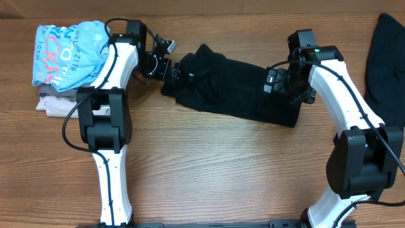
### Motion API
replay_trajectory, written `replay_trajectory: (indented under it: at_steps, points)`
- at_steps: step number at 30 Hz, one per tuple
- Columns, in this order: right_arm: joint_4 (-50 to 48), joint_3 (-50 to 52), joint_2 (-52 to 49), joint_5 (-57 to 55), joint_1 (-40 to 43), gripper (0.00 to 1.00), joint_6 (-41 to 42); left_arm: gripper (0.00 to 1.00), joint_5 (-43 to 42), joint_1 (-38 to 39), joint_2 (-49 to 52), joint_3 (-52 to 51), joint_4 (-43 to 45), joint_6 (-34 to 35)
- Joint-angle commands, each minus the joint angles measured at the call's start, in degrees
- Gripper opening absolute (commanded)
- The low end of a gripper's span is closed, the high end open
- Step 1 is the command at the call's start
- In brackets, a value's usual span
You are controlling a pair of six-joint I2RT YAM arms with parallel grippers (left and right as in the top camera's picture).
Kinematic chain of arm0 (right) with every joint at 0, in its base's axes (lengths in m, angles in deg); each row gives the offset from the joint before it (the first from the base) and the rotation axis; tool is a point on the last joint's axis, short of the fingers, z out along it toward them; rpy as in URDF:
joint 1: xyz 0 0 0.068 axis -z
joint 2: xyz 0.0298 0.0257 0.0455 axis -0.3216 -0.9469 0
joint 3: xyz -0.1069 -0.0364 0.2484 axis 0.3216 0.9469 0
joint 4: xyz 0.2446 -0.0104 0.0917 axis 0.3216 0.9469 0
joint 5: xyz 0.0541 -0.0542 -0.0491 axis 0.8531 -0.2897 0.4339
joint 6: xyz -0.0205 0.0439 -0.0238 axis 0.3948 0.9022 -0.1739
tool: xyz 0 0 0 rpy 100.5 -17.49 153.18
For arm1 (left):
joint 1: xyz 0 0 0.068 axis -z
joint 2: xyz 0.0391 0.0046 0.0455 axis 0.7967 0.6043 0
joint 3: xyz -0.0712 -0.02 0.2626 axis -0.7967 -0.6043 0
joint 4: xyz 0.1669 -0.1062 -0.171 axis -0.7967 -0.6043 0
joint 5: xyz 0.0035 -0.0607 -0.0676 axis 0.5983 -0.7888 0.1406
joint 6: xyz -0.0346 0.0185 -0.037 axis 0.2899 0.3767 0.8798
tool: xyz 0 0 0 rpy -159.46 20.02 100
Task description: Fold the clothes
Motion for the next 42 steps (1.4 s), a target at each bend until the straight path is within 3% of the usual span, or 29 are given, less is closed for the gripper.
replay_trajectory:
  at_steps: [1, 6, 11, 13, 15, 19, 23, 26, 28, 29, 31, 35, 42]
  points:
    - [-0.42, -1.27, 2.1, -0.46, 0.15, 1.0, -0.13, 0.99, -6.86, 2.03, 2.45, -0.9, -0.2, -1.2]
    - [-0.46, -1.27, 2.1, -0.31, 0.15, 1.0, -0.13, 0.97, -12.76, 4.96, 2.45, -0.9, 1.97, -0.11]
    - [-0.46, -1.27, 2.1, -0.31, 0.15, 1.0, -0.13, 0.95, -16.22, 5.95, 2.45, -0.9, 6.75, 5.68]
    - [-0.44, -1.27, 2.1, -0.31, 0.15, 1.0, -0.13, 0.86, -18.67, 5.97, 2.45, -0.9, 9.09, 7.76]
    - [-0.24, -1.27, 2.1, -0.31, 0.15, 1.0, -0.15, 0.7, -18.49, 6.1, 2.45, -0.9, 10.54, 9.6]
    - [-0.09, -1.27, 2.1, -0.28, 0.15, 1.0, -0.15, 0.28, -18.05, 7.19, 2.45, -0.9, 12.55, 10.05]
    - [0.11, -1.27, 2.1, -0.31, 0.15, 1.0, -0.15, 0.22, -18.05, 9.16, 2.45, -0.9, 15.58, 11.34]
    - [0.2, -1.27, 2.1, -0.31, 0.15, 1.0, -0.15, 0.22, -17.59, 10.67, 2.45, -0.9, 16.63, 11.34]
    - [0.37, -1.27, 2.1, -0.28, 0.15, 1.0, -0.15, 0.23, -11.8, 12.17, 2.45, -0.9, 15.89, 12.76]
    - [0.57, -1.27, 2.1, -0.28, 0.15, 1.0, -0.15, 0.26, -7.74, 12.63, 2.45, -0.9, 15.08, 13.81]
    - [1.01, -1.27, 2.1, -0.31, 0.15, 1.0, -0.2, 0.45, 0.22, 12.81, 2.45, -0.9, 12.96, 16.2]
    - [0.96, -1.27, 2.1, -0.31, 0.15, 1.0, -0.2, 0.54, 10.99, 12.52, 2.45, -0.87, 9.01, 17.46]
    - [0.55, -1.27, 2.1, -0.31, 0.15, 1.0, -0.17, 0.5, 21.4, 12.37, 2.43, -0.85, 5.64, 18.99]
